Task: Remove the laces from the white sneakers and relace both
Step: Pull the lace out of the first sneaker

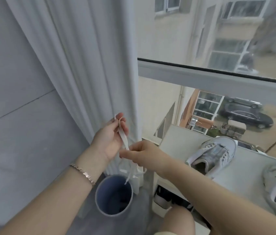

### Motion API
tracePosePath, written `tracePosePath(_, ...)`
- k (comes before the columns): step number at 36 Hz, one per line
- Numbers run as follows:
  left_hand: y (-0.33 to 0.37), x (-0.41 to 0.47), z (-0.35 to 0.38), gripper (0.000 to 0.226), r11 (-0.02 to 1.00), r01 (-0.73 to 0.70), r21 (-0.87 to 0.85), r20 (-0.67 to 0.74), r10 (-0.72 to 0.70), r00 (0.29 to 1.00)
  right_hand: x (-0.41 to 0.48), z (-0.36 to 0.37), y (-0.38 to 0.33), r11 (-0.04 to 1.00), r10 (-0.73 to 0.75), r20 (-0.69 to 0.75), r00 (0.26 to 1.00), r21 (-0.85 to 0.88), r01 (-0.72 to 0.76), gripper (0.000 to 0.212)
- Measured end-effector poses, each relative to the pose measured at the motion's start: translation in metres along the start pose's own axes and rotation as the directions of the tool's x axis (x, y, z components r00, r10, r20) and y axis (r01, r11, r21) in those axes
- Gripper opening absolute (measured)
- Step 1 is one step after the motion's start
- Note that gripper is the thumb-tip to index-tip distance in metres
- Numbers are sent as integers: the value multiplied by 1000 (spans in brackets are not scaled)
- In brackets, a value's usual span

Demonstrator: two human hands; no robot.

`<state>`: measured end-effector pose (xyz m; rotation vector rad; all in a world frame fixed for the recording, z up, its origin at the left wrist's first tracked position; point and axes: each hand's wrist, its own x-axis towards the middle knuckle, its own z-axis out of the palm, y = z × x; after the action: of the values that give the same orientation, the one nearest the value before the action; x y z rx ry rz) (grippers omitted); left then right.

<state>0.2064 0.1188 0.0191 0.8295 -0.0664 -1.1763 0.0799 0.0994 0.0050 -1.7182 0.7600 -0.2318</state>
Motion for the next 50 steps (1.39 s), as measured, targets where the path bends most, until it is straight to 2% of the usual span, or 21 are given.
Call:
tracePosePath(3,8,-4,-29,24,950,-68,305,-3,72,997,10,13,4,1000,-17,-47,999,-15,16,24)
tracePosePath(5,9,-9,-51,22,815,-78,574,13,85,996,18,19,6,1000,-9,-76,997,-3,9,26)
tracePosePath(7,6,-15,-71,23,690,-41,723,60,-4,998,27,28,10,996,27,-66,997,90,-21,24)
tracePosePath(9,2,-23,-87,24,618,-40,785,166,-147,975,35,38,14,975,66,-46,997,216,-55,17)
tracePosePath(12,-5,-29,-106,14,554,-76,829,219,-196,956,46,53,26,959,156,-67,985,249,-135,16)
tracePosePath(15,-12,-25,-122,28,539,-85,838,216,-184,959,52,65,38,911,249,-34,968,348,-222,21)
tracePosePath(18,-22,-20,-139,18,454,-81,887,168,-154,974,55,72,43,904,262,-61,963,365,-223,16)
tracePosePath(20,-29,-13,-153,12,468,-11,884,88,-143,986,58,73,46,933,245,-70,967,289,-216,13)
tracePosePath(22,-34,-4,-167,17,480,105,871,-35,-151,988,60,70,50,968,231,-83,970,116,-221,12)
tracePosePath(25,-40,13,-188,22,411,224,883,-172,-161,972,58,59,56,960,245,-106,964,-113,-257,21)
tracePosePath(29,-48,45,-204,24,317,249,915,-237,-77,968,51,44,65,935,254,-144,956,-216,-281,16)
tracePosePath(33,-56,70,-211,5,210,242,947,-238,-43,970,44,36,70,913,260,-160,952,-280,-296,19)
tracePosePath(35,-59,78,-217,19,172,260,950,-253,-62,965,41,34,72,908,259,-153,954,-298,-294,19)
tracePosePath(38,-60,81,-222,47,54,266,962,-261,-84,962,35,31,72,897,251,-142,958,-338,-285,22)
tracePosePath(40,-59,81,-224,53,22,278,960,-275,-87,957,32,28,71,892,238,-142,961,-359,-274,23)
tracePosePath(42,-56,79,-220,25,-52,273,961,-277,-97,956,28,25,69,889,212,-137,968,-383,-249,24)
tracePosePath(44,-54,79,-212,12,-106,247,963,-257,-100,961,25,22,65,885,186,-132,974,-407,-224,24)
tracePosePath(47,-52,75,-178,25,-44,145,988,-145,-7,989,19,14,52,866,128,-122,984,-469,-171,24)
tracePosePath(50,-45,54,-120,16,52,-50,997,43,130,991,5,0,29,818,32,-113,993,-568,-90,25)
